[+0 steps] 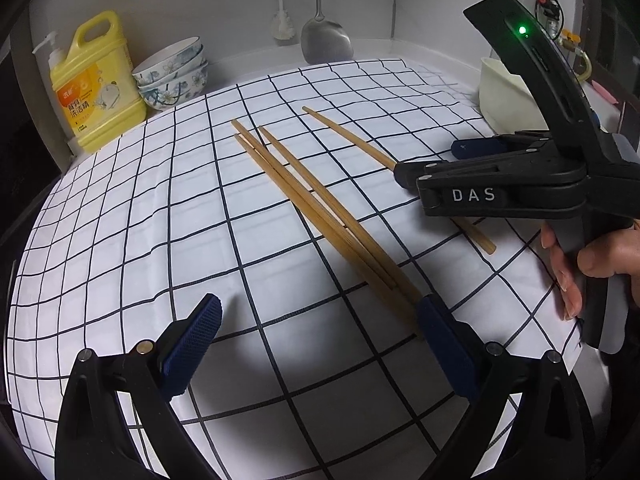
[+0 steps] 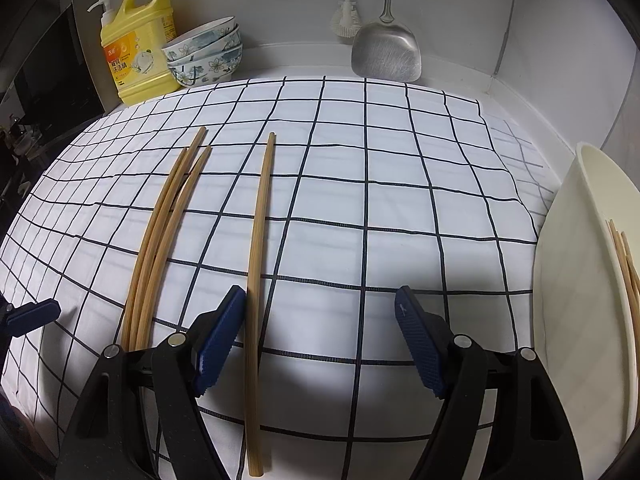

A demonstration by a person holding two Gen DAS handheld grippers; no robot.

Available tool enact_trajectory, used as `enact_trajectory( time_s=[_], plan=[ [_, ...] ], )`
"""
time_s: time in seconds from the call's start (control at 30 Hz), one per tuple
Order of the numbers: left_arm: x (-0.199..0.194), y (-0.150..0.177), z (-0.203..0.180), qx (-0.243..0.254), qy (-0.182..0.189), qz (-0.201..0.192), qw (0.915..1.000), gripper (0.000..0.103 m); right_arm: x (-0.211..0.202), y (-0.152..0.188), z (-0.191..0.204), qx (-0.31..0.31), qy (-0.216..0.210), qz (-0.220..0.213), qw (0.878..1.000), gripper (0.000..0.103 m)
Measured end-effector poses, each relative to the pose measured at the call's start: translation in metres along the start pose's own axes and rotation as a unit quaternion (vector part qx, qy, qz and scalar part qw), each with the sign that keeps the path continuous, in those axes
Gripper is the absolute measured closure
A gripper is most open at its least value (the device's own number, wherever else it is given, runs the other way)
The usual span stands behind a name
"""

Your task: Organize utensils

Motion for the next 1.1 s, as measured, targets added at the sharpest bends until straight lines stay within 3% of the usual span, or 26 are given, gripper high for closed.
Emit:
enact_trajectory(
  time_s=[0.5,1.1],
  plan=[
    [0.008,-0.001,0.01,-0.012,-0.012,0.017,0.9997,0.005,0.0,0.0,0.0,-0.001,-0.001,0.0,1.0,0.03],
    [0.005,0.004,0.066,-0.078,-0.053,0.032,0.995,0.005,0.0,0.0,-0.001,-0.001,-0.001,0.0,1.0,0.03]
  ],
)
Point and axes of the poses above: each gripper's, at about its wrist camera, not at the fingertips, and x roughly the way its jaws point, z to its left, y to its underside, the point moved 1 cm from there along x, roughly the way its jaws point, and after that the axes turned 3 degrees about y, right-handed, at the moved point
